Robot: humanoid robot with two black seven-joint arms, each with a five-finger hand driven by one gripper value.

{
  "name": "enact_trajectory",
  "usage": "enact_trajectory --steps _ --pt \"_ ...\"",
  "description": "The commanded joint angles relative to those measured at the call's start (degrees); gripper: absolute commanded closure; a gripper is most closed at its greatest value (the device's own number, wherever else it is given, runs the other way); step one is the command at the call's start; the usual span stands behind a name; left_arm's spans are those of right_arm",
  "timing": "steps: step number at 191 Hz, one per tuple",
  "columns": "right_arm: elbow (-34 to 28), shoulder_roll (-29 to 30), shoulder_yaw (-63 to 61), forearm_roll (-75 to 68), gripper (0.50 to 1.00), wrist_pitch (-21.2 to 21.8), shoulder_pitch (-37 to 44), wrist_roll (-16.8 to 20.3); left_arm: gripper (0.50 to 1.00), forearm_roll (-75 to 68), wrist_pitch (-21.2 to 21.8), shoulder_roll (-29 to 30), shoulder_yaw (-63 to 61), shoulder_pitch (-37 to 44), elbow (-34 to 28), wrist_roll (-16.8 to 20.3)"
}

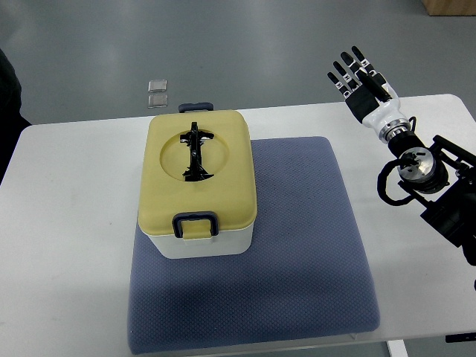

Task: Open white storage box with right hand
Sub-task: 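Move the right hand over the yellow lid toward its black handle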

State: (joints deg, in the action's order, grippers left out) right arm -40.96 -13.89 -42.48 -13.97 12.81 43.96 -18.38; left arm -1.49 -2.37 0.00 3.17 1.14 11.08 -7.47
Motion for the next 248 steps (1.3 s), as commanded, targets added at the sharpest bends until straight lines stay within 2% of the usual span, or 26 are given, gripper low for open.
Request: enact_trajectory --steps 1,58,85,118,135,154,185,205,214,229,248 --pt "0.00 0.00 -0.06 0.00 0.568 0.03 -0.10 -0.08 0.500 0.00 0.00 0.00 -0.01 0.00 -0.01 0.00" --pt "-0.17 -0.35 0.03 0.44 0.568 0.11 0.78 0.01 0.500 0.08 0.09 0.00 1.31 -0.26 -0.01 0.79" --pt "-0.17 -0.79 0.29 7.64 0.568 0.20 4.12 0.36 0.500 0.08 0.09 0.00 1.31 -0.26 -0.01 0.79" --pt "-0.44 -1.32 0.64 30.94 0.568 0.47 10.62 0.53 0.500 0.00 0.09 0.00 1.31 -0.26 0.08 0.79" --pt "-2.02 -2.46 2.67 44.21 0.570 2.93 14.05 0.53 0.500 0.00 0.00 0.00 1.31 -0.35 0.17 0.70" --pt "-6.50 -5.01 7.23 61.59 0.570 5.83 18.53 0.27 0.500 0.00 0.00 0.00 1.31 -0.53 0.17 0.62" --pt "-13.53 -8.70 14.88 87.71 0.568 6.27 25.30 -0.87 0.500 0.00 0.00 0.00 1.22 -0.53 0.43 0.35" --pt "-15.12 -9.14 19.54 105.29 0.570 5.04 28.82 -4.83 0.500 0.00 0.00 0.00 1.22 -0.53 0.52 0.35" --pt "-15.20 -9.05 21.03 111.96 0.570 2.93 29.08 -5.88 0.500 0.00 0.00 0.00 1.22 -0.53 0.52 0.35" --pt "-15.29 -8.70 21.65 116.28 0.570 -0.41 29.08 -6.15 0.500 0.00 0.00 0.00 1.22 -0.53 0.43 0.35" --pt "-15.73 -8.52 21.56 116.19 0.570 -1.82 28.47 -6.32 0.500 0.00 0.00 0.00 1.22 -0.53 0.52 0.35"
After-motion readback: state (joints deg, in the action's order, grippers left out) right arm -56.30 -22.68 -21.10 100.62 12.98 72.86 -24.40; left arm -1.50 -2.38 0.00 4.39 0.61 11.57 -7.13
